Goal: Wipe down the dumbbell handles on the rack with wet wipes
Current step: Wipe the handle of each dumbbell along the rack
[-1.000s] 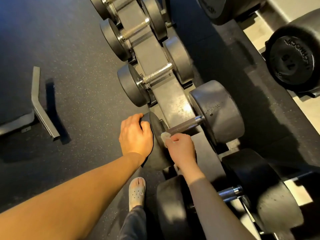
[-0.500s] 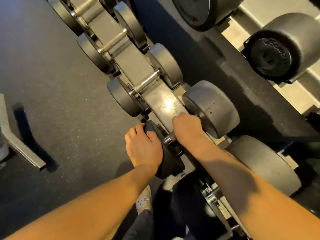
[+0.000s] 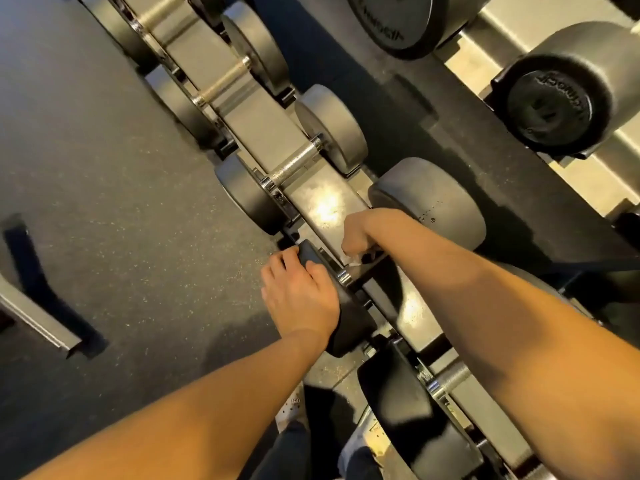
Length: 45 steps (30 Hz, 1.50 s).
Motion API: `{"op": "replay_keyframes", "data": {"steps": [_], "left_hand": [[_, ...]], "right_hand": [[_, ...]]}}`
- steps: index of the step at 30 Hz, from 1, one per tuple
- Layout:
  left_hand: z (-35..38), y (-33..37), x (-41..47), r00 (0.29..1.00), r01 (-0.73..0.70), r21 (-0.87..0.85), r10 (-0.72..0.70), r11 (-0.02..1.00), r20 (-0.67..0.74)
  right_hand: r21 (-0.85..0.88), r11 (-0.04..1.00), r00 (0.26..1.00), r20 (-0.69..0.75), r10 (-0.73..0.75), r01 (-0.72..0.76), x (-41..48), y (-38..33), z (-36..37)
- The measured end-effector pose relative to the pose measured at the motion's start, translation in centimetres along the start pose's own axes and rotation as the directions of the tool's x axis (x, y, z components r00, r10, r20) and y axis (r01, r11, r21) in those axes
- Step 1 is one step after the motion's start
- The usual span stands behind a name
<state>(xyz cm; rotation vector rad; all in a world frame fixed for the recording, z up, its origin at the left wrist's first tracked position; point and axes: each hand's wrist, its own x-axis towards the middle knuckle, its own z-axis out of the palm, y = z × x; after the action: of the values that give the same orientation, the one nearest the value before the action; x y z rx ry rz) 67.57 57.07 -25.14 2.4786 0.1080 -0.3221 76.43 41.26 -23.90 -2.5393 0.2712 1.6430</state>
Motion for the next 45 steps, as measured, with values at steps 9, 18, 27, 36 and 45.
{"op": "replay_keyframes", "data": {"steps": [9,18,27,36,45], "left_hand": [[0.0,-0.2,0.0,0.999,-0.037,-0.019,0.036,0.999,-0.031],[-2.1,-1.0,1.8,0.952,-0.258,0.060,0.244,0.964,0.184],[-0.8,6.0,3.3,0.617,-0.468,-0.369,0.596,0.803,0.513],[3.5,7.6,5.8,0.860,0.074,-0.390,0.139,0.918,0.490],[7.0,10.6,6.3,0.826,0.115,-0.174,0.003,0.978,0.563]], "right_hand": [[0.010,0.965,0.944,-0.210,-0.254,0.262,-1.3,-0.7,3.1],[0.650,0.707,0.691,-0.647,0.321,0.280,-7.9,3.8,11.1],[0.909,-0.047,0.893,-0.396,0.211,0.414,-10.4,3.9,8.9],[0.659,0.641,0.359,-0.752,0.553,0.394,-13.3,9.7,5.4],[0.634,0.686,0.160,-0.765,0.624,0.357,-4.4,9.0,5.2]]}}
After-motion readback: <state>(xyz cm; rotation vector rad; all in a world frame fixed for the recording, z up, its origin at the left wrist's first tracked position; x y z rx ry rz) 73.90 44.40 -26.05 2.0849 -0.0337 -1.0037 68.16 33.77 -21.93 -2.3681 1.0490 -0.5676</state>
